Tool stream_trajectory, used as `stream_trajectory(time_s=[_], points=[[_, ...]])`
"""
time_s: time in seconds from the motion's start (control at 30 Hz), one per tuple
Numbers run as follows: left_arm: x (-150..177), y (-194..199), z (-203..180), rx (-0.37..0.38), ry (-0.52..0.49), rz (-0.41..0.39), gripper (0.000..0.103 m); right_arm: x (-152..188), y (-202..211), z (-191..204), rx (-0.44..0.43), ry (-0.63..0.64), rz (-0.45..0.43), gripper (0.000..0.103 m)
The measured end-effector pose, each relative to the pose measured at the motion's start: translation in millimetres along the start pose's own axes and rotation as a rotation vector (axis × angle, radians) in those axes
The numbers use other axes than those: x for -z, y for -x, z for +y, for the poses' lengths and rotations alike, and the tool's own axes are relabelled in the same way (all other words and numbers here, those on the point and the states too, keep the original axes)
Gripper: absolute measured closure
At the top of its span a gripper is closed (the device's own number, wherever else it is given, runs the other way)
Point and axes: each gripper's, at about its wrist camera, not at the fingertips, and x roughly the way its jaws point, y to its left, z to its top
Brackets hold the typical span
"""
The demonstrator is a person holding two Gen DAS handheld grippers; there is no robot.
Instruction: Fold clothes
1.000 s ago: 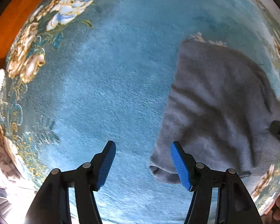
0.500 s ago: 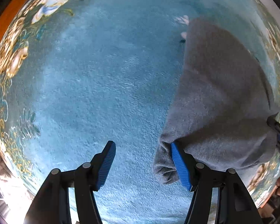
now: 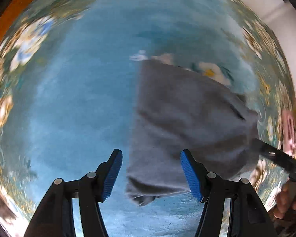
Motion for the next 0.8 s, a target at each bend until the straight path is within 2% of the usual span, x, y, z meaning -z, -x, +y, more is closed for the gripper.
stream_trajectory(time_s=[0.07, 0.13, 0.2, 0.27, 0.47, 0.53, 0.57, 0.6, 0.67, 0.8], points=[[0, -13, -7, -0.012, -0.072, 0.000, 0.037, 3, -10, -9, 0.068, -0.017, -0.021, 0.061], [5, -36, -6, -0.031, -0.094, 0.031, 0.037, 4, -16, -19, 0.113, -0.041, -0.037, 0.061], [3, -58, 4, -0.049, -0.065, 0.069, 0.031, 4, -18, -22, 0.106, -0.054, -0.033, 0.061], [1, -64, 12, -0.020, -0.004, 0.082, 0.029, 4, -20, -26, 0.099, -0.068, -0.030, 0.061], [7, -45, 35, 0.132, 0.084, 0.078, 0.030, 7, -19, -36, 0.072, -0.108, -0.027, 0.059], [12, -40, 46, 0.181, 0.109, 0.078, 0.029, 16, -4, -40, 0.051, -0.124, -0.047, 0.050], [13, -36, 47, 0.183, 0.101, 0.065, 0.029, 18, 1, -42, 0.059, -0.133, -0.053, 0.041], [12, -33, 47, 0.174, 0.083, 0.045, 0.029, 20, 4, -41, 0.074, -0.134, -0.059, 0.039], [10, -25, 46, 0.156, 0.048, 0.005, 0.029, 22, 9, -35, 0.090, -0.091, -0.070, 0.039], [-12, -20, 22, 0.239, -0.024, -0.058, 0.029, 7, 5, -17, 0.080, 0.000, -0.100, 0.039]])
